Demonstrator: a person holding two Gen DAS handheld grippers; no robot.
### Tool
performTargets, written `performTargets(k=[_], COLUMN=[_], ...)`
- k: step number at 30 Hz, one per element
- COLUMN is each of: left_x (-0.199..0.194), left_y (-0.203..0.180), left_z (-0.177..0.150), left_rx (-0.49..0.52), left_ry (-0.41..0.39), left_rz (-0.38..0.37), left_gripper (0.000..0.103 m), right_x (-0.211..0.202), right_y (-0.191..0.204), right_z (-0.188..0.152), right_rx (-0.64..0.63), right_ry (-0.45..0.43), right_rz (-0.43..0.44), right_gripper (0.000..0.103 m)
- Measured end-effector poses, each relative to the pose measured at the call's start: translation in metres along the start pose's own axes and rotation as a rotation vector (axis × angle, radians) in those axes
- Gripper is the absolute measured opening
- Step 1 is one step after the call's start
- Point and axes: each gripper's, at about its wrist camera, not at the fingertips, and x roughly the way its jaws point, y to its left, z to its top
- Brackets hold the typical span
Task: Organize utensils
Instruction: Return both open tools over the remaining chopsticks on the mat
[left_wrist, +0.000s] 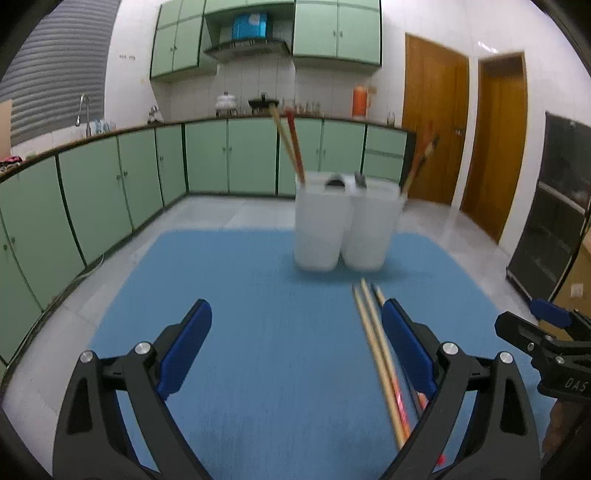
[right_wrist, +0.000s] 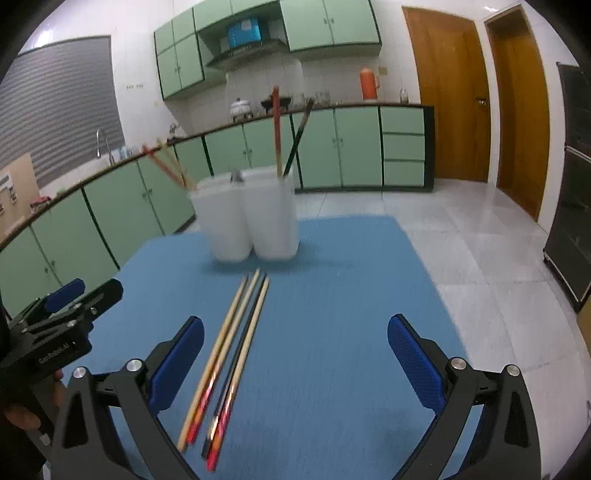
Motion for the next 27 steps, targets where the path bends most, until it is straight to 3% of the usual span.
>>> performTargets(k=[5,18,27], left_x=[0.002,0.006,0.008], left_y=[0.000,-0.001,-0.005], left_z=[-0.026,-0.050,-0.051], left_rx=[0.025,0.028,0.039], left_ry=[0.071,0.161,0.180], left_rz=[0.002,0.008,0.008], left_gripper=[0.090,0.090,0.090], right_x=[0.005,0.015,0.025], right_y=[0.007,0.025,0.035], right_z=[-0.023,-0.053,-0.055], right_rx=[-0.001,-0.043,-0.064], right_ry=[0.058,0.202,0.242], right_rz=[0.004,0.065,0.084], right_gripper=[0.095,0.051,0.044])
